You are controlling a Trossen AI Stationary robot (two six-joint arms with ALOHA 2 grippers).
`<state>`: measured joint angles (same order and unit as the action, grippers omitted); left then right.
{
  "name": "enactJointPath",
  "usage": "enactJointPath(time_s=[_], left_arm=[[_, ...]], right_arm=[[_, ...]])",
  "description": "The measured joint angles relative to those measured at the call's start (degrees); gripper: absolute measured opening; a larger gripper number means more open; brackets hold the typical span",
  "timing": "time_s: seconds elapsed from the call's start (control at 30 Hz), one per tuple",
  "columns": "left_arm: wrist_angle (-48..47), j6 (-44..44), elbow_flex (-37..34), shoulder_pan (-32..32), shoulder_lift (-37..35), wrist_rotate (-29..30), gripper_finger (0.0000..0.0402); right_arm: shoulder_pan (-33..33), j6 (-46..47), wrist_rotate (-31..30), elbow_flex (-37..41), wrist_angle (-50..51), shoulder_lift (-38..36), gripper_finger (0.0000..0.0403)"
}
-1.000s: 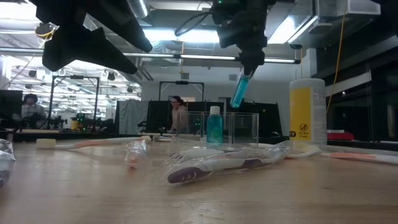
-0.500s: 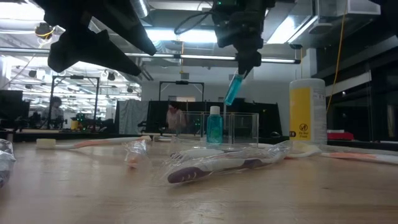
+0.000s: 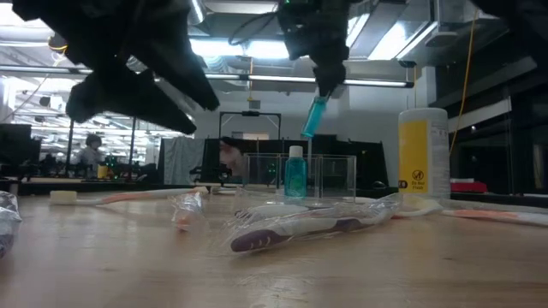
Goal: Pick & Place toothbrushing station
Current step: Put the blue mouthwash into the middle section of the transparent organizer
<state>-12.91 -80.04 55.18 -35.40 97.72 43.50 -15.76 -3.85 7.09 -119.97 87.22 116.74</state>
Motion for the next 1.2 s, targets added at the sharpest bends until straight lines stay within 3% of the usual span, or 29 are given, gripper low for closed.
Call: enactJointPath(time_s=[0.1, 0.2, 0.33, 0.77, 1.2], left_arm=[[2.9, -0.41, 0.02, -0.07, 1.48, -0.26, 0.0182], [4.96, -0.79, 0.02, -0.12, 2.5, -0.35, 0.0182], [5.66, -3.18, 0.02, -0.67, 3.43, 0.88, 0.0182], [5.86, -4.91, 0.0, -0.9, 3.6, 2.91, 0.0182], [10.32, -1.3, 0.0, -0.87, 3.57, 5.49, 0.0182]], right_arm=[[0.64, -2.35, -1.76, -8.83, 2.14, 5.36, 0.0109], [0.63, -1.56, -0.82, -12.75, 3.22, 7.29, 0.0109], [0.56, 1.04, 0.98, -12.18, 3.28, 7.92, 0.0109], [-0.98, 22.66, 3.72, -12.23, 2.79, 7.75, 0.0109], [0.02, 41.63, 5.91, -12.16, 2.76, 7.75, 0.0109]])
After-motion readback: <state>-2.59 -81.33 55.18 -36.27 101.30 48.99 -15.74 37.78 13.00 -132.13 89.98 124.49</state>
